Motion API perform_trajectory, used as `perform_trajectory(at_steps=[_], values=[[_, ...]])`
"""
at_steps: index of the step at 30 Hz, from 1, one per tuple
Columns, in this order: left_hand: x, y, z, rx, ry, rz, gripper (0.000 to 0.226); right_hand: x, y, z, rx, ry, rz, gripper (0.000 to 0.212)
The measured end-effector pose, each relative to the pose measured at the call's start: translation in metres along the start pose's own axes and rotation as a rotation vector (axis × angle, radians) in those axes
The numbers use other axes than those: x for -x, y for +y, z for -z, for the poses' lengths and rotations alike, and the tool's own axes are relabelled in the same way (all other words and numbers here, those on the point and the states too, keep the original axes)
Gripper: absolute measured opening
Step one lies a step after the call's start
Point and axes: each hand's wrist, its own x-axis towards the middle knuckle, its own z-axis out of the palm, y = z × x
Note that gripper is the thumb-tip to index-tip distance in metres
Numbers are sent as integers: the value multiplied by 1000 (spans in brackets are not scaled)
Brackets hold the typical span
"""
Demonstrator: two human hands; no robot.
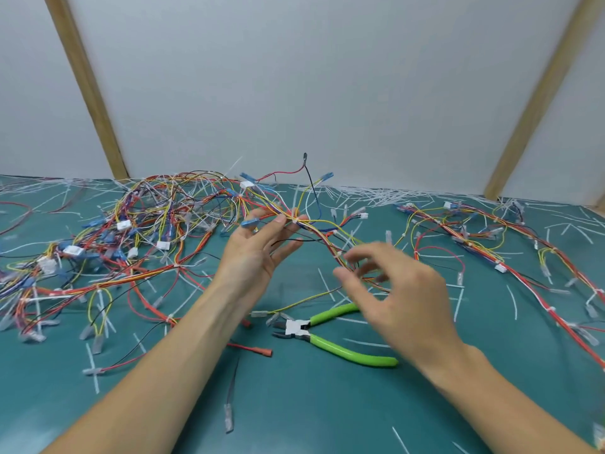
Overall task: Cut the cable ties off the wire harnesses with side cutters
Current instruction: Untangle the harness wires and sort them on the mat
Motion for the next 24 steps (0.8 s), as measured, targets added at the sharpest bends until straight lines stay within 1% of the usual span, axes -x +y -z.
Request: perform_trajectory(at_steps=[1, 3, 6, 7, 8, 10, 12, 14, 15, 16, 17, 19, 21, 22, 24], values=[[0, 0, 0, 25, -3, 15, 19, -2, 3, 0, -2, 45, -27, 26], [2, 0, -2, 83, -23, 51, 16, -3, 10, -3, 37, 19, -85, 43], [8, 2, -7, 164, -106, 110, 12, -4, 17, -10, 183, -186, -121, 70], [10, 2, -9, 170, -149, 127, 10, -5, 17, -12, 221, -235, -135, 76], [13, 3, -11, 168, -193, 143, 9, -7, 17, -12, 246, -240, -146, 77], [18, 6, -14, 156, -265, 159, 12, -12, 18, -7, 267, -146, -144, 70], [21, 9, -15, 171, -304, 157, 15, -17, 18, 0, 296, 35, -114, 65], [22, 11, -15, 226, -314, 157, 17, -21, 19, 6, 347, 219, -61, 74], [22, 11, -14, 250, -308, 155, 27, -22, 21, 8, 380, 273, -40, 83], [20, 11, -13, 265, -292, 151, 34, -24, 23, 9, 412, 292, -31, 91], [18, 10, -11, 275, -270, 142, 33, -25, 25, 11, 446, 271, -37, 98], [14, 8, -9, 283, -224, 104, 15, -25, 30, 11, 530, 132, -93, 106], [9, 7, -6, 273, -155, 65, 13, -23, 34, 10, 562, 4, -157, 107], [6, 5, -5, 266, -109, 46, 11, -23, 34, 10, 544, -1, -172, 106], [2, -1, -2, 230, -33, 11, 11, -26, 32, 11, 456, 103, -172, 106]])
